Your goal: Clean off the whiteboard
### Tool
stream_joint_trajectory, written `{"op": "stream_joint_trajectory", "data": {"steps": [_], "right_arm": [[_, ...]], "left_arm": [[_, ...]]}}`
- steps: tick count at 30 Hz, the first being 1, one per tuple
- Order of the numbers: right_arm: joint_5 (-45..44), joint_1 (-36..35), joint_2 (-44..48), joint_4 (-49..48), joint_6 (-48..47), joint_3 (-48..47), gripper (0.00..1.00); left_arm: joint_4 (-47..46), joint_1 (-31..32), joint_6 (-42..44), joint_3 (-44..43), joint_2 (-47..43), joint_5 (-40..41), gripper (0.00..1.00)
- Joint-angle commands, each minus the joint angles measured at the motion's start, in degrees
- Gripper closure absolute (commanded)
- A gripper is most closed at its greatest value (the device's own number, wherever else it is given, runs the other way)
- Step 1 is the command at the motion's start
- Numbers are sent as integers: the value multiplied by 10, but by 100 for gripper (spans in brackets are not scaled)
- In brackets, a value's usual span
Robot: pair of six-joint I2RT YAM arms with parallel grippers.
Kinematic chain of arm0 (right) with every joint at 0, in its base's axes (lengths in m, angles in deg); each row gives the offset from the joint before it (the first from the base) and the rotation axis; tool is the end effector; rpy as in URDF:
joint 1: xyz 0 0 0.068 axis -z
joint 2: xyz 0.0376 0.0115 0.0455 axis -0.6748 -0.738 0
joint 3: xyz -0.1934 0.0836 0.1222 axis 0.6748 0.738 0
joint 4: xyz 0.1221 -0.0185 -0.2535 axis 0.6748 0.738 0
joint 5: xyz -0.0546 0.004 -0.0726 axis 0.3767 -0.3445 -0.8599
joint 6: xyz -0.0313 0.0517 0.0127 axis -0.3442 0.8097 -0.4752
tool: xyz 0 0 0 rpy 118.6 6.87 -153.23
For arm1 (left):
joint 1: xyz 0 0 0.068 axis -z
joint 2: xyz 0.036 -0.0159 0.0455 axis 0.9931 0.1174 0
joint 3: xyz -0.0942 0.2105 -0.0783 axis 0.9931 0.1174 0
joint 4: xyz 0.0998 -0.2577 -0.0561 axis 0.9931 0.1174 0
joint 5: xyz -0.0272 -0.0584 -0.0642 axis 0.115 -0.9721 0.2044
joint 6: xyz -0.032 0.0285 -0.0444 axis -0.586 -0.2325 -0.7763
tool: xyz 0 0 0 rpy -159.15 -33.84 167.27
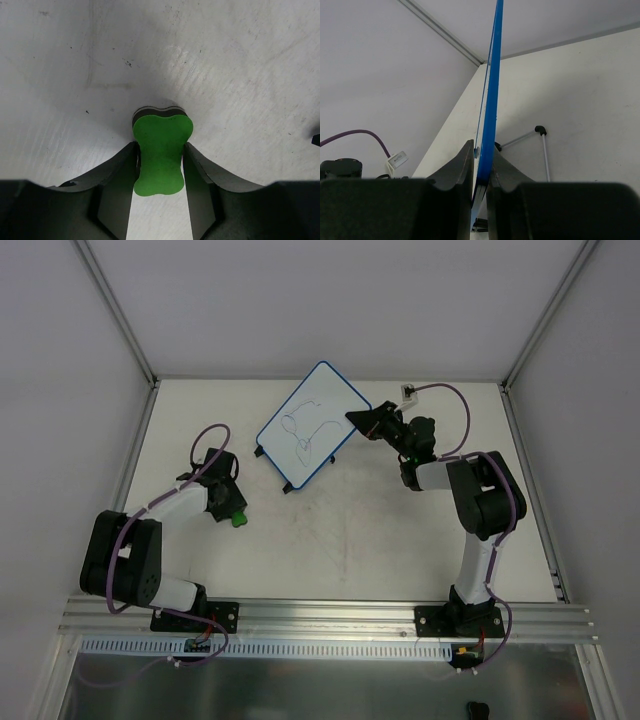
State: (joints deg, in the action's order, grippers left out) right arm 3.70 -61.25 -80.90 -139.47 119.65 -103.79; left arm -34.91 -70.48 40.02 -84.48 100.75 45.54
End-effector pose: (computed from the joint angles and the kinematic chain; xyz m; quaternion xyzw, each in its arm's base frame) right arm 0.3870 0.1526 0.1620 -0.0882 0.6245 0.4614 0.6239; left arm 0.2806 -0.0570 0.1119 -0.2519 0.9292 -0.0582 0.2640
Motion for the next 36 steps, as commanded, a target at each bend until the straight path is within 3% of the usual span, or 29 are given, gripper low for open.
{"op": "stream_joint_trajectory", "data": {"steps": [1,6,8,9,10,11,14,24,36], "right_arm": [[-2,-7,23,-7,-33,-7,100],[0,-7,21,-7,-32,-8,100],[1,-8,21,-7,-31,-9,100],[2,-8,21,-7,-32,-10,100],[2,-8,20,-6,-31,-10,100],[3,-7,20,-6,-31,-11,100],[5,-8,18,-6,-30,-13,100],[8,-8,15,-7,-28,-16,100],[13,-8,12,-8,-22,-18,100]], "left_arm": [[13,3,3,-10,16,2,59],[14,6,1,-8,29,7,68],[14,7,1,-6,19,12,67],[13,7,1,-5,14,15,65],[14,7,2,-5,2,16,52],[15,7,7,-6,-3,16,47],[19,7,8,-10,-14,14,37],[27,7,13,-22,-2,2,44],[74,21,22,-58,8,46,45]]}}
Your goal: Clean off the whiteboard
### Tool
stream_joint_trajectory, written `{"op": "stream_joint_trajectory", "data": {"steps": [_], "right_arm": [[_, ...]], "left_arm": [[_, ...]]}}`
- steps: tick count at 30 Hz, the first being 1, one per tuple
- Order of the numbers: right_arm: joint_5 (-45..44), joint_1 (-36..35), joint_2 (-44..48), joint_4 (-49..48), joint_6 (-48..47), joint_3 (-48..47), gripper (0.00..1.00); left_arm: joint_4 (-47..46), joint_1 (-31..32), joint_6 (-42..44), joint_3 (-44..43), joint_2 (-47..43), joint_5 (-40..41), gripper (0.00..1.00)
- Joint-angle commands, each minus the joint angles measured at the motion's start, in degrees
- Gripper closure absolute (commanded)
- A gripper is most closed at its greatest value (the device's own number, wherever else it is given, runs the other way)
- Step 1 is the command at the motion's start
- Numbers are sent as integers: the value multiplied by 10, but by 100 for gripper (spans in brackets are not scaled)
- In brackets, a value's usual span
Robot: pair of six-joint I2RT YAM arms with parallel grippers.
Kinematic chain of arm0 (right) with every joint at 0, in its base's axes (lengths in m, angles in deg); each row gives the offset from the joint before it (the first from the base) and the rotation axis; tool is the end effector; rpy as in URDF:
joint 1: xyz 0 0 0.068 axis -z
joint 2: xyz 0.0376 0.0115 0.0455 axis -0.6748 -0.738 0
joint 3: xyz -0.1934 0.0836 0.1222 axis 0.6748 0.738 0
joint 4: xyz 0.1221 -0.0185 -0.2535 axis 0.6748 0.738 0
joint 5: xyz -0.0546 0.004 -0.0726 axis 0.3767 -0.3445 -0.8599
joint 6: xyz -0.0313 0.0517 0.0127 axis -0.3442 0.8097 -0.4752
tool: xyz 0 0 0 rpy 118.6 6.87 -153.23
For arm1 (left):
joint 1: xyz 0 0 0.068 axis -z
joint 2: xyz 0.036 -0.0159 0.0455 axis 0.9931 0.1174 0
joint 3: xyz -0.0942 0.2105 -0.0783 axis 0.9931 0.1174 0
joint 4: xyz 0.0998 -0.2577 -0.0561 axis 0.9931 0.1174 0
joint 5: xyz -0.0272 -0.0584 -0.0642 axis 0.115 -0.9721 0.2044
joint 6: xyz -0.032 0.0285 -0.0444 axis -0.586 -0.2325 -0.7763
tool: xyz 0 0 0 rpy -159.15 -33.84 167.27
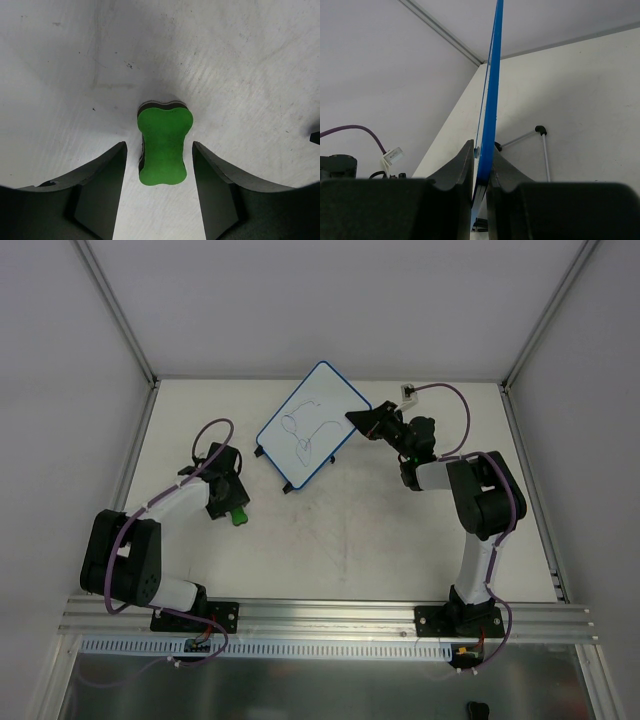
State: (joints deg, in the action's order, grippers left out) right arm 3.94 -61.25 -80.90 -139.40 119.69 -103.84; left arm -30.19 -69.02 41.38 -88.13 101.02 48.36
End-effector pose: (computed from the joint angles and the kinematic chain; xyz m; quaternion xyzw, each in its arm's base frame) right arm 0.3870 0.1528 0.1622 -0.0896 0.6246 0.4626 0.6228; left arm 0.2851 -0.0633 0.1255 -0.2345 0.9350 -0.0317 0.2642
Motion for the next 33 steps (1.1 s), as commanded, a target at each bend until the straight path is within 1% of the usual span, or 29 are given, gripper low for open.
{"op": "stream_joint_trajectory", "data": {"steps": [1,4,14,18,22,28,30,32,33], "right_arm": [[12,-8,13,-9,-22,-19,100],[12,-7,11,-10,-21,-19,100],[14,-7,9,-11,-20,-20,100],[15,-7,9,-11,-19,-21,100],[17,-8,7,-11,-19,-23,100],[17,-7,6,-12,-17,-23,100],[17,-7,6,-12,-17,-23,100],[17,-7,7,-12,-15,-23,100],[18,-7,7,-12,-16,-23,100]], "left_arm": [[29,7,8,-25,8,17,45],[29,7,7,-27,17,17,47],[29,12,-2,-33,39,9,48],[29,16,-6,-33,34,17,53],[29,16,-4,-37,27,16,50],[29,17,-3,-40,34,16,52],[29,16,-6,-40,35,13,53],[29,17,-7,-40,33,15,58],[29,18,-9,-40,36,16,59]]}}
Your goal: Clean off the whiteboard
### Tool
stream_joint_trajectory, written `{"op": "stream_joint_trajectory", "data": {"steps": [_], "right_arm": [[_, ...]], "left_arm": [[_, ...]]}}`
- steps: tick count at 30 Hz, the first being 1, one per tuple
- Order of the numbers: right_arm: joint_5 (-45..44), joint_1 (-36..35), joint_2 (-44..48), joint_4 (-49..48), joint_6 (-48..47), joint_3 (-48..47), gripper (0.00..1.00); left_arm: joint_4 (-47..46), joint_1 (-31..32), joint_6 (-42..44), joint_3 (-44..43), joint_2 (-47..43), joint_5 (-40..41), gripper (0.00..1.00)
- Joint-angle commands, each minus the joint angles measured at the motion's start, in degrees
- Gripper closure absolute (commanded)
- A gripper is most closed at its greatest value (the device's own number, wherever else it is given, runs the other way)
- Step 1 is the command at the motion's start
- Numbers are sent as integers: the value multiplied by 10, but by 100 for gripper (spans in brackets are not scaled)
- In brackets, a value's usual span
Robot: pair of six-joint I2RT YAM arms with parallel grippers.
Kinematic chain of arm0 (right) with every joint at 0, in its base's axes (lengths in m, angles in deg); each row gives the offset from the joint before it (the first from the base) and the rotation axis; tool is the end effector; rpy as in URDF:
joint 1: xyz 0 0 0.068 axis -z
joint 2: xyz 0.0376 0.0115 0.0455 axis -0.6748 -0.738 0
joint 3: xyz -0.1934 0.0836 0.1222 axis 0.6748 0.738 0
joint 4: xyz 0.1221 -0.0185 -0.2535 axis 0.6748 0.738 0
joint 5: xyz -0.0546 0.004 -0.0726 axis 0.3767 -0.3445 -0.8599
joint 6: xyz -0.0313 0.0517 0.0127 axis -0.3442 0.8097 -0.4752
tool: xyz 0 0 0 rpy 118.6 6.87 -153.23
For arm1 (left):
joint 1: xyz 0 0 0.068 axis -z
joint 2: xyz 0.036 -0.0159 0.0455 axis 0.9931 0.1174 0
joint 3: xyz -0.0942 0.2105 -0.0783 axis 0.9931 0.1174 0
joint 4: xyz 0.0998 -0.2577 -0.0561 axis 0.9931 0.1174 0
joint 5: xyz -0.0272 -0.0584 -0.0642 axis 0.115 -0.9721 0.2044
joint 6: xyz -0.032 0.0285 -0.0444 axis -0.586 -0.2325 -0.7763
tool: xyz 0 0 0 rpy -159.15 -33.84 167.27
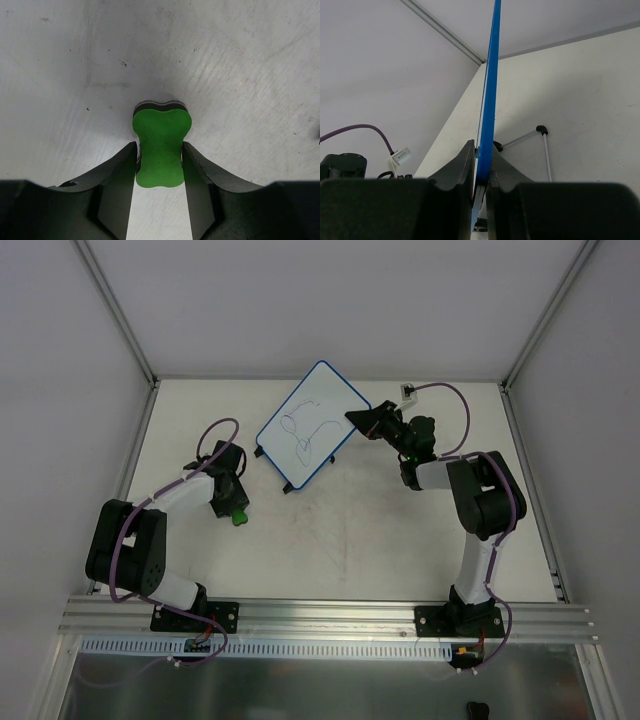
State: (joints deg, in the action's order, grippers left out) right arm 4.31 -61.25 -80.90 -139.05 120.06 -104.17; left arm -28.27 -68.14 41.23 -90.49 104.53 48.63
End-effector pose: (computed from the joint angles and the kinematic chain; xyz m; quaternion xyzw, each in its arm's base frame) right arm 0.3878 0.1534 0.1632 -0.0900 0.6249 0.4661 0.6198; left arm 0.2901 -0.0691 0.1193 -0.2279 0.9429 -0.0196 0.2422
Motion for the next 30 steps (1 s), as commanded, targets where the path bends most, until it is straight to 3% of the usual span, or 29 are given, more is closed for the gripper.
{"op": "stream_joint_trajectory", "data": {"steps": [1,8,12,14,19,25,30], "right_arm": [[14,-6,7,-16,-20,-20,100],[13,-6,5,-19,-14,-20,100],[13,-4,5,-19,-15,-20,100],[14,-5,5,-20,-15,-20,100],[16,-5,4,-20,-15,-20,100],[19,-5,4,-19,-16,-21,100],[23,-5,3,-19,-16,-22,100]], "left_arm": [[10,10,-9,-15,0,15,60],[9,10,-14,-11,7,17,63],[8,9,-17,-7,-12,22,76],[8,10,-17,-7,-32,23,77],[2,8,-1,-20,-79,4,100],[-20,8,32,-64,-117,-32,100],[-106,-2,80,-119,-85,-108,100]]}}
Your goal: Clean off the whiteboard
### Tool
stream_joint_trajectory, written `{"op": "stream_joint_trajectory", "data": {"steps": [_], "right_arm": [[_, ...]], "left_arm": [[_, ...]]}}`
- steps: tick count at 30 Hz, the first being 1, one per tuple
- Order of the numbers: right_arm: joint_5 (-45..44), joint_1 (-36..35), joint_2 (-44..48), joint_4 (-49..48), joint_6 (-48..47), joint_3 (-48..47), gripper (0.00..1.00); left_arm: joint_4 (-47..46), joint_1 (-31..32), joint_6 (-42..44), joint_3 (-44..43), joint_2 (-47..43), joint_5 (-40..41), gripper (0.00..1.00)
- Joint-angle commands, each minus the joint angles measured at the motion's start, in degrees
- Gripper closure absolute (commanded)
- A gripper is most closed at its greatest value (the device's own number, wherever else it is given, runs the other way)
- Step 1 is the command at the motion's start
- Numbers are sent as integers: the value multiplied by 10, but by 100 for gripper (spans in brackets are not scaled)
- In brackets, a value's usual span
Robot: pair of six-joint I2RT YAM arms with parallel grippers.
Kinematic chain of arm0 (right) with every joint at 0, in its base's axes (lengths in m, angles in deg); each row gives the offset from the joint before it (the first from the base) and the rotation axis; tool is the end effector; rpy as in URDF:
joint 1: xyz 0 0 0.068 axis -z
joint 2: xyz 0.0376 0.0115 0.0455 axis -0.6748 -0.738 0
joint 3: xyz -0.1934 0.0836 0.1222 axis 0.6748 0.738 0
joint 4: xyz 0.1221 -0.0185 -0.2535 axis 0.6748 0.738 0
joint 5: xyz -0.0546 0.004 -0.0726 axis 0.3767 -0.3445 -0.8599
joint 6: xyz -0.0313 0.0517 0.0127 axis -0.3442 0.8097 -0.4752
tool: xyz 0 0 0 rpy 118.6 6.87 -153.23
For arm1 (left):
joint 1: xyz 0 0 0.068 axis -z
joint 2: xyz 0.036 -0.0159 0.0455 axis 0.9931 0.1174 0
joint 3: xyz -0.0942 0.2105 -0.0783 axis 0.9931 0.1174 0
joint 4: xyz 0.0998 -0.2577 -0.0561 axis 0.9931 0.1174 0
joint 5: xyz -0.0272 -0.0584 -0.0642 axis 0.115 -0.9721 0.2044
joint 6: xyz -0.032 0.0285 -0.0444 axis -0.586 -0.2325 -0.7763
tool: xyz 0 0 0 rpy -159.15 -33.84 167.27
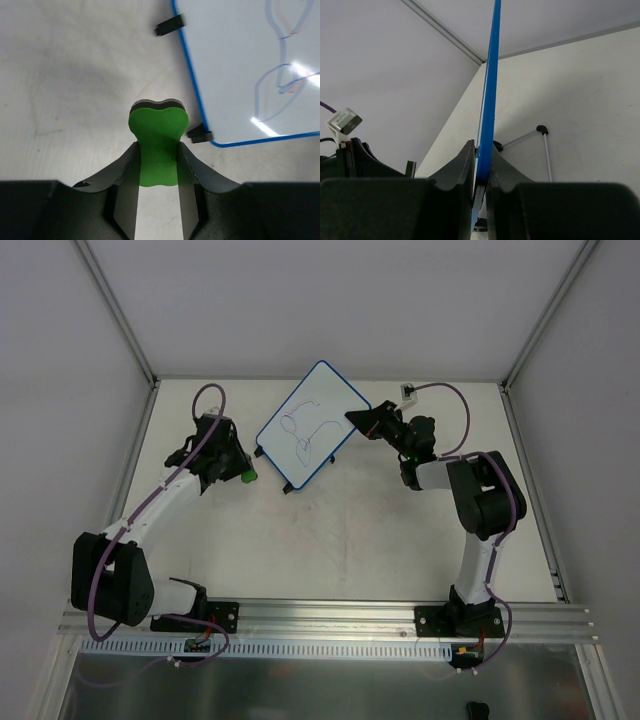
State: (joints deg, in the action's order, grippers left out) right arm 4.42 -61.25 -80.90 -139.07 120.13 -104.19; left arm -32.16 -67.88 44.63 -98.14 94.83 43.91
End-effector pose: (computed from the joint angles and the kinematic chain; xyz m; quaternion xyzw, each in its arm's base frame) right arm 0.3878 0.1535 0.1633 -0.0905 0.6247 0.4669 0.6193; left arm 0.3093 -0.0797 0.2172 -0.1882 0.8955 -0.1287 0.3823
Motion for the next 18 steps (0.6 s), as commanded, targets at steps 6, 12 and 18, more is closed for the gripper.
{"op": "stream_joint_trajectory", "data": {"steps": [6,12,18], "right_arm": [[27,-5,2,-17,-17,-23,100],[32,-7,4,-15,-22,-24,100],[30,-11,11,-3,-38,-21,100]], "left_arm": [[-146,-23,91,-164,124,-193,100],[-185,-22,93,-304,254,-280,100],[-194,0,84,-417,358,-303,100]]}}
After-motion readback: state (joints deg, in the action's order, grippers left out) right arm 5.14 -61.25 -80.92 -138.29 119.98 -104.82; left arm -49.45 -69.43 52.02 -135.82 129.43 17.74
